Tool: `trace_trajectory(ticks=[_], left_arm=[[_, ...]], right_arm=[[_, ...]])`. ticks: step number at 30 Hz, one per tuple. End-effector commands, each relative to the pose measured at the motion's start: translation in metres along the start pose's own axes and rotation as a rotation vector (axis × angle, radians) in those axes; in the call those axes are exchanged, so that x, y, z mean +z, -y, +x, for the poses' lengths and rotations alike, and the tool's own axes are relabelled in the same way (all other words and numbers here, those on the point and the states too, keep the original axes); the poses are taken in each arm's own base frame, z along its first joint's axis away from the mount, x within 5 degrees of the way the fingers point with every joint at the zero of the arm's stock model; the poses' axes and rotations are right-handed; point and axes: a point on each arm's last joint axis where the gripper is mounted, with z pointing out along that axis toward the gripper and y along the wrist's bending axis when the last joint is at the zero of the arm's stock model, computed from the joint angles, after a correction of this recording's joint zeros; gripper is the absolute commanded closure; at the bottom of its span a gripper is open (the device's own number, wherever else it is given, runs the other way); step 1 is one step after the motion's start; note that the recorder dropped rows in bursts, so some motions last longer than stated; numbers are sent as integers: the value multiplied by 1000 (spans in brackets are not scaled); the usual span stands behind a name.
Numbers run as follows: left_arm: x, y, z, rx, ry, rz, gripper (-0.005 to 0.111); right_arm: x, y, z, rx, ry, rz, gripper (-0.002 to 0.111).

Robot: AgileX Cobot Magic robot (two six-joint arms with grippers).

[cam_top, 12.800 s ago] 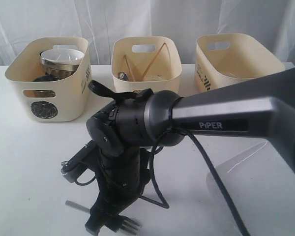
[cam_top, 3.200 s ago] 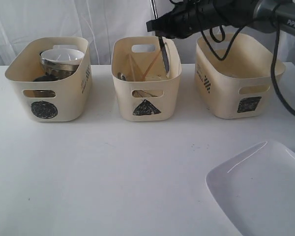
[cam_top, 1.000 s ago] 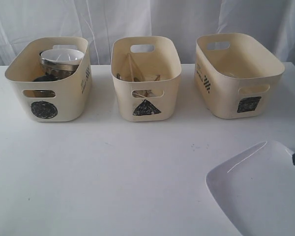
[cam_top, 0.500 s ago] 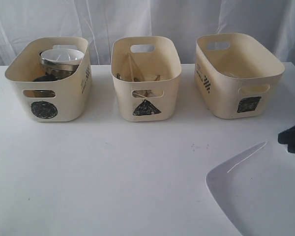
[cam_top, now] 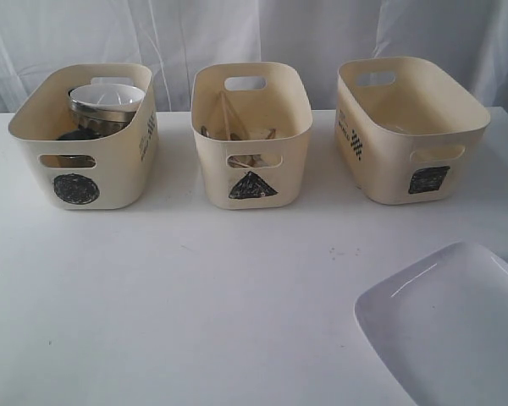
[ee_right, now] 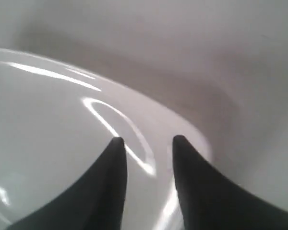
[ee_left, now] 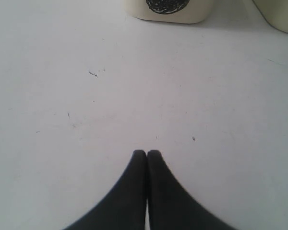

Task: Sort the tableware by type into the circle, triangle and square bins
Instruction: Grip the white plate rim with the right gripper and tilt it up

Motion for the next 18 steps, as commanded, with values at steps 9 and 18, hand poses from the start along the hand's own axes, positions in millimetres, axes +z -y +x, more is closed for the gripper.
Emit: trace_trajectory(ticks=[9, 18], left_arm=[[1, 1, 5, -14, -40, 14, 107], [1, 1, 5, -14, -40, 14, 107]], right_arm=[[4, 16, 9, -309, -164, 93, 42], [29, 23, -4, -290, -149, 109, 41]])
